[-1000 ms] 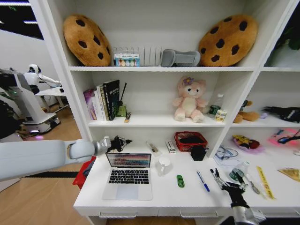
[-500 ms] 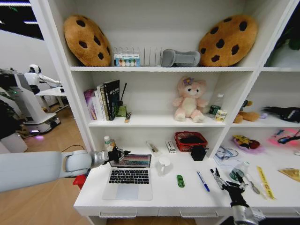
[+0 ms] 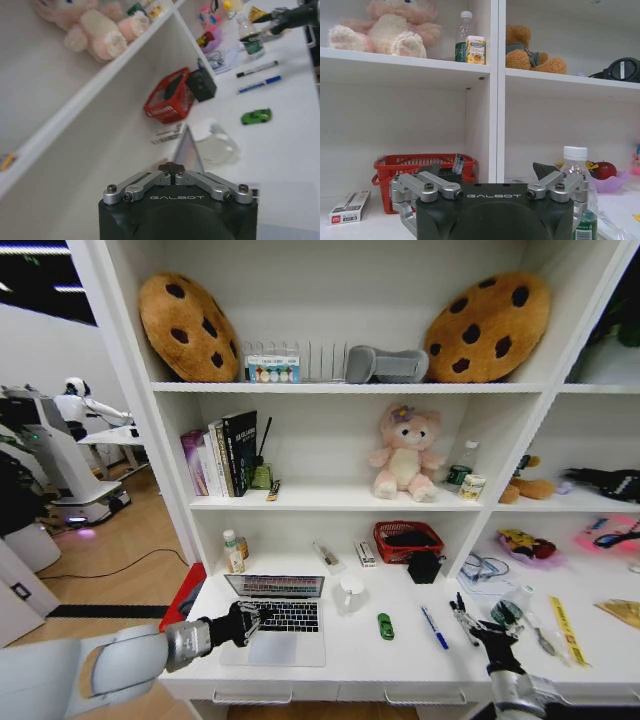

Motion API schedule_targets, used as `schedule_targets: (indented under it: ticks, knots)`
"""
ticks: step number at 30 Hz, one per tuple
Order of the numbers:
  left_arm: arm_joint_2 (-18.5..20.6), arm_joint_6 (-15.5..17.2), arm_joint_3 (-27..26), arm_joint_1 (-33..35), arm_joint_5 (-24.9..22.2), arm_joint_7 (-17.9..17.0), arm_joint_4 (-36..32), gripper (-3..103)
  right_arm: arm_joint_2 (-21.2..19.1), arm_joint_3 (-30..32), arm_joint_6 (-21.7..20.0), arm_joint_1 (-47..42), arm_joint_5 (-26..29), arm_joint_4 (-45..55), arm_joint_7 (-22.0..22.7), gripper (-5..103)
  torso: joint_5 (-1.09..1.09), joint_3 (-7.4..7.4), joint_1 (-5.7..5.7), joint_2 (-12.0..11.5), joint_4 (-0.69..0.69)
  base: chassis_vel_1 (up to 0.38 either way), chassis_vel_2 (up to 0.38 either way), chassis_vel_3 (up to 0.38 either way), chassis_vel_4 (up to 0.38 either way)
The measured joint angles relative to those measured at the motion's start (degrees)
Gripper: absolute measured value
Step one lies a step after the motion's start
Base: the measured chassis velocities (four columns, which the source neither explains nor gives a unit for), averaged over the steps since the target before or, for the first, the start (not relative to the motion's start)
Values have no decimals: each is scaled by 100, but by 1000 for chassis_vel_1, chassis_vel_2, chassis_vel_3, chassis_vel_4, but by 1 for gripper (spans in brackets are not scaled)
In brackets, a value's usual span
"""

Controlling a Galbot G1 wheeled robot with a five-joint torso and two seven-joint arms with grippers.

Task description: Organize the objects on the table.

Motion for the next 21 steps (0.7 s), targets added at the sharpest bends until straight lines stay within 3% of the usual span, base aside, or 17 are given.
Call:
schedule_targets:
  ticks: [2,3,4,5,7,13,21]
  knots:
    - [143,-20,-27,-194,-139,40,149,0,3,3,10,-21,7,0,2,100,0,0,0,0,-1,0,0,0,0]
    - [483,-122,-79,-414,-249,117,504,0,23,3,15,-39,8,3,4,100,2,1,0,0,-2,0,0,0,0]
    - [483,-122,-79,-414,-249,117,504,0,23,3,15,-39,8,3,4,100,2,1,0,0,-2,0,0,0,0]
    - [797,-192,-134,-441,-283,171,796,0,57,4,16,-33,-4,23,6,100,2,1,1,0,-2,0,0,0,0]
    - [1220,-252,-248,-295,-301,216,1117,0,104,29,15,2,-15,71,17,100,0,1,1,-1,-1,0,0,0,0]
    - [1922,-343,-401,253,-297,264,1673,0,103,154,42,-98,120,89,30,100,0,2,2,-1,0,0,0,0,0]
    - [1825,-340,-261,560,-65,289,1651,0,95,201,162,-197,203,-11,35,100,-1,1,2,-1,0,0,0,0,0]
